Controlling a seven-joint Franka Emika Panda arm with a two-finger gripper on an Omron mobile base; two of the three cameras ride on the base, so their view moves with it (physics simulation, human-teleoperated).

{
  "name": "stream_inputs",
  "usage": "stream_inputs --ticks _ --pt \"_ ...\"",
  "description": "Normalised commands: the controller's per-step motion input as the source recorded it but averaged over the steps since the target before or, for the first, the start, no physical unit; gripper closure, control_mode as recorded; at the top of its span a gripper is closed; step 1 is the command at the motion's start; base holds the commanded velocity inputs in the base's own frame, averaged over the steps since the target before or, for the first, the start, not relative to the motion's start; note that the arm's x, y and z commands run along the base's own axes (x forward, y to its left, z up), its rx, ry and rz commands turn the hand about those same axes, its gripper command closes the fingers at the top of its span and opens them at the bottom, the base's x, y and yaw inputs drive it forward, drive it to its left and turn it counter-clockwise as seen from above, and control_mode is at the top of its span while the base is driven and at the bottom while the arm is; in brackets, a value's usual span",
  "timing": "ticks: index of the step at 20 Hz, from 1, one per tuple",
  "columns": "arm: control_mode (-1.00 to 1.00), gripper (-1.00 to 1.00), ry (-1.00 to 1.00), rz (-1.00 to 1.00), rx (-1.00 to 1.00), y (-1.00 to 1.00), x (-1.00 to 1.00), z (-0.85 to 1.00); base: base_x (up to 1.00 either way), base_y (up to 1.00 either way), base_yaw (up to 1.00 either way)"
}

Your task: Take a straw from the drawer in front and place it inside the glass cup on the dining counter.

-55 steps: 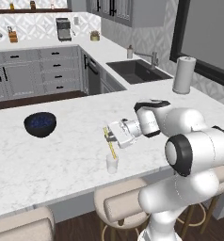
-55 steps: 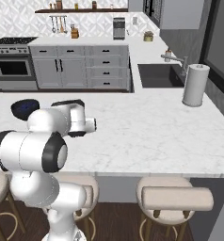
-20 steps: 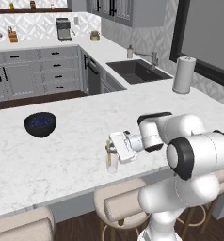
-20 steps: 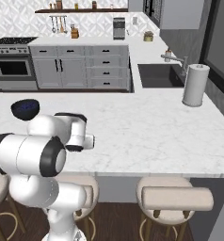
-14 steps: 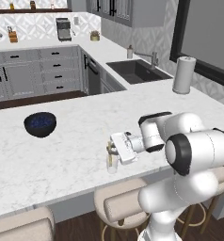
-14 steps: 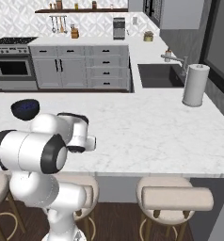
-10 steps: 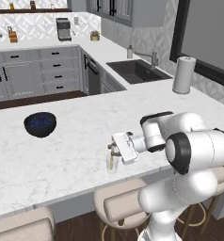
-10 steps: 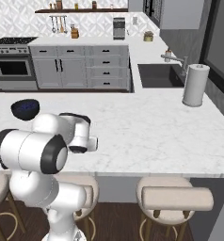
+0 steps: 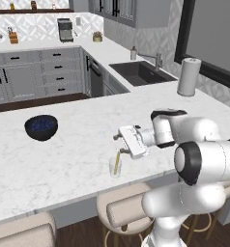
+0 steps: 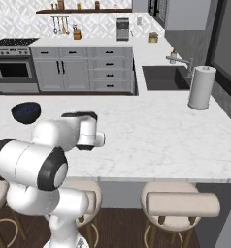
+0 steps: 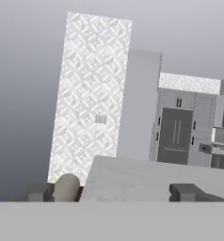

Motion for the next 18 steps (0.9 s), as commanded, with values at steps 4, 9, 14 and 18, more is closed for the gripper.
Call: stream_inputs --ticks 4,9,14,18 --pt "-1.0 -1.0 -0.07 0.0 0.0 -0.05 -0.24 0.96 0.0 0.0 0.0" --pt "-1.0 -1.0 -0.1 0.0 -0.15 -0.01 -0.6 0.69 0.0 0.0 0.0" --pt "-1.0 -1.0 -0.22 0.0 -0.45 0.0 -0.89 0.34 0.0 0.0 0.0" --pt "-1.0 -1.0 -0.24 0.0 -0.54 0.0 -0.78 0.22 0.0 0.0 0.0"
